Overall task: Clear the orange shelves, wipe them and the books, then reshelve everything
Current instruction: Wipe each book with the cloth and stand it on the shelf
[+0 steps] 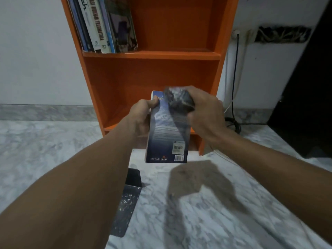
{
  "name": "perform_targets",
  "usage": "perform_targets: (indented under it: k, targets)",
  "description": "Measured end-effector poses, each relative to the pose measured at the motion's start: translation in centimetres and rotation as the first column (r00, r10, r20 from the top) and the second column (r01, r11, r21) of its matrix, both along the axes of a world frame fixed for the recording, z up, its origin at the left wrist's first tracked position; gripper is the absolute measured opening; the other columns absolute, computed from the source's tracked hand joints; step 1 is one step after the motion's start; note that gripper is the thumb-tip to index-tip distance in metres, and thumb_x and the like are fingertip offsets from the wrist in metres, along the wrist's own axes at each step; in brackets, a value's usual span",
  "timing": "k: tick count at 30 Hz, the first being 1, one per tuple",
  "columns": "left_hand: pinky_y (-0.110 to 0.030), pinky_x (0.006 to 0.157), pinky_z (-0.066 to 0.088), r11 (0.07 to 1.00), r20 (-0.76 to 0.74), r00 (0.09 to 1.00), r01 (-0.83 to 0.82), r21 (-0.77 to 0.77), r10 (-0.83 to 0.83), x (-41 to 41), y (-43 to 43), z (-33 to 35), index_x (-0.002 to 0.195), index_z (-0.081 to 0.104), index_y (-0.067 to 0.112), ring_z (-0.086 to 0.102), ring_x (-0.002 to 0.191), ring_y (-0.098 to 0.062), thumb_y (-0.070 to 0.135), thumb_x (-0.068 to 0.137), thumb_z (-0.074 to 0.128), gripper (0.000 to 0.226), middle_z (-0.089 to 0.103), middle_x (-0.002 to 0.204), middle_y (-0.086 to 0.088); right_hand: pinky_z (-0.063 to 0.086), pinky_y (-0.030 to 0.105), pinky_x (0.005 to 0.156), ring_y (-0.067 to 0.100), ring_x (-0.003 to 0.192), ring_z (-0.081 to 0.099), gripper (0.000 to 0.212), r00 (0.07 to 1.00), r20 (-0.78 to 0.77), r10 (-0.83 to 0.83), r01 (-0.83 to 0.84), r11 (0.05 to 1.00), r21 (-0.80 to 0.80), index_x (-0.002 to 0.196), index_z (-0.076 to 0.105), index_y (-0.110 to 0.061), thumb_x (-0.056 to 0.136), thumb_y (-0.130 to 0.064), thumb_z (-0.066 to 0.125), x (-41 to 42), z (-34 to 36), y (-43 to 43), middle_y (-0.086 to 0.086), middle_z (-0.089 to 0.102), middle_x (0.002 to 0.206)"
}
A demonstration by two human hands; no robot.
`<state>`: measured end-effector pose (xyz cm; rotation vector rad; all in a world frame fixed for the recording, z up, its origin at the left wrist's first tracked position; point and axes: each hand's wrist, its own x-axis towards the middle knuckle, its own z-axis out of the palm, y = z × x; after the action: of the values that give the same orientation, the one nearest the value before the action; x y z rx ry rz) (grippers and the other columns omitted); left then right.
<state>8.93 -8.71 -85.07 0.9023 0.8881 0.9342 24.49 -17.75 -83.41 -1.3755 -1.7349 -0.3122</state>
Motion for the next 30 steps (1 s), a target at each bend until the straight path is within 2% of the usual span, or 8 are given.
perform_targets:
  k: [3,7,9,12,15,20,25,30]
  targets:
    - [-0.04,0.069,0.059,1.0,0.044,0.999,0.011,0.029,-0.012,0.4,0.2,0.9,0.102,0.065,0.001,0.071,0.081,-0.029,0.028,0.1,0.051,0.03,0.072,0.096,-0.015,0.056,0.042,0.073,0.029,0.101,0.061,0.051,0.983,0.185,-0.011,0.03,0.994,-0.104,0.112,0.062,-0.016,0.069,0.012,0.055,-1.7,-2.9,0.0,0.009,0.064,0.115]
    - [-0.046,0.078,0.058,0.989,0.016,0.992,-0.128,0.073,0.127,-0.3,1.1,1.1,0.108,0.064,-0.001,0.071,0.09,-0.031,0.026,0.1,0.053,0.031,0.073,0.101,-0.016,0.05,0.029,0.058,0.028,0.084,0.066,0.027,0.728,0.503,0.466,-0.267,0.869,-0.417,0.107,0.055,-0.029,0.083,-0.02,0.05,-1.8,-12.0,-6.6,0.003,0.065,0.105]
    - [-0.047,0.088,0.056,0.957,-0.129,0.953,-0.256,0.138,0.273,-0.4,1.9,0.5,0.113,0.064,-0.001,0.069,0.094,-0.03,0.032,0.092,0.059,0.039,0.072,0.103,-0.013,0.053,0.039,0.062,0.031,0.08,0.067,0.028,0.695,0.424,0.581,-0.29,0.766,-0.574,0.106,0.05,-0.028,0.079,-0.023,0.046,-1.3,-12.1,-8.4,0.003,0.064,0.104]
    - [-0.038,0.082,0.051,0.876,-0.233,0.852,-0.417,0.242,0.47,0.0,2.7,-0.8,0.088,0.065,0.002,0.062,0.084,-0.029,0.04,0.091,0.057,0.038,0.065,0.081,-0.007,0.059,0.039,0.068,0.029,0.082,0.07,0.041,0.856,0.291,0.427,-0.402,0.904,-0.144,0.106,0.063,-0.018,0.067,-0.004,0.061,-0.6,-6.7,-6.2,0.008,0.071,0.104]
    - [-0.043,0.08,0.052,0.841,-0.308,0.795,-0.421,0.34,0.522,0.6,2.0,-1.0,0.077,0.061,0.007,0.059,0.08,-0.03,0.05,0.098,0.042,0.052,0.063,0.079,-0.01,0.056,0.038,0.082,0.03,0.099,0.066,0.044,0.994,0.08,0.075,-0.088,0.979,0.182,0.116,0.064,-0.008,0.073,-0.002,0.065,0.6,0.9,-1.6,0.013,0.069,0.111]
    - [-0.044,0.088,0.051,0.744,-0.322,0.681,-0.525,0.413,0.658,1.3,0.6,-0.4,0.081,0.063,0.01,0.063,0.087,-0.03,0.061,0.097,0.037,0.06,0.069,0.092,-0.011,0.053,0.022,0.078,0.004,0.094,0.059,0.047,0.976,-0.111,0.185,-0.191,0.981,-0.037,0.128,0.06,-0.018,0.083,-0.012,0.05,1.2,-1.1,-0.6,-0.003,0.063,0.109]
    - [-0.045,0.087,0.056,0.688,-0.234,0.649,-0.662,0.297,0.724,-1.4,1.5,-1.0,0.093,0.067,0.011,0.069,0.084,-0.027,0.068,0.093,0.034,0.066,0.072,0.092,-0.005,0.051,0.014,0.084,0.009,0.11,0.064,0.055,0.86,0.152,0.488,-0.435,0.855,-0.283,0.117,0.062,-0.03,0.067,-0.006,0.058,3.1,-11.5,-10.5,-0.003,0.062,0.13]
    - [-0.043,0.082,0.055,0.746,-0.279,0.694,-0.59,0.309,0.664,-0.6,1.1,-1.1,0.077,0.059,0.015,0.069,0.086,-0.029,0.063,0.097,0.033,0.058,0.072,0.092,-0.008,0.061,0.029,0.07,0.005,0.093,0.065,0.07,0.939,-0.266,0.218,-0.252,0.962,-0.101,0.126,0.058,-0.036,0.074,0.011,0.068,4.7,-4.8,-5.7,-0.019,0.061,0.109]
